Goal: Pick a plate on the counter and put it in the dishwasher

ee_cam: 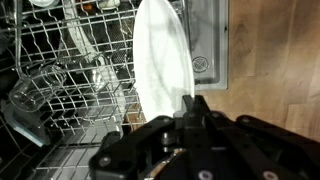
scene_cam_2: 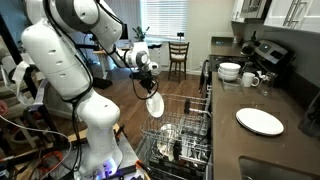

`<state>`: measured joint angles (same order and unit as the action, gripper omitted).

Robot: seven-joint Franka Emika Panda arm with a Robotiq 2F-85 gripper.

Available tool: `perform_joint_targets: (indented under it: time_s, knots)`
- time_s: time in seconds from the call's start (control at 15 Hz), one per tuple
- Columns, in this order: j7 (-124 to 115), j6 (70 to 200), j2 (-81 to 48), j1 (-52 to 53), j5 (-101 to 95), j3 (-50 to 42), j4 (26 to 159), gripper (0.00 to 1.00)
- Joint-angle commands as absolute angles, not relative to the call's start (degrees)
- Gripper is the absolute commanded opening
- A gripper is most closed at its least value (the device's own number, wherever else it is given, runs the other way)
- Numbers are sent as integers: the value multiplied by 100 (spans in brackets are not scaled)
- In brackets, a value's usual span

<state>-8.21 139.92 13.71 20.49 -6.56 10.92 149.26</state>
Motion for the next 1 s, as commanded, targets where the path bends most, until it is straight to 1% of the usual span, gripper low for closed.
perform_joint_targets:
  time_s: [0.0, 0.33, 0.4, 0.47, 0.93]
  knots:
    - [73, 14260, 1483, 2028, -143, 1146, 14943, 2]
    - [877, 14544, 1442, 2088, 427, 1082, 15001, 2]
    - [476, 14304, 1376, 1948, 182, 1223, 14930, 2]
    - [509, 14312, 1368, 1945, 210, 1224, 14931, 4]
    - [507, 14307, 1318, 1938, 208, 1238, 14934, 4]
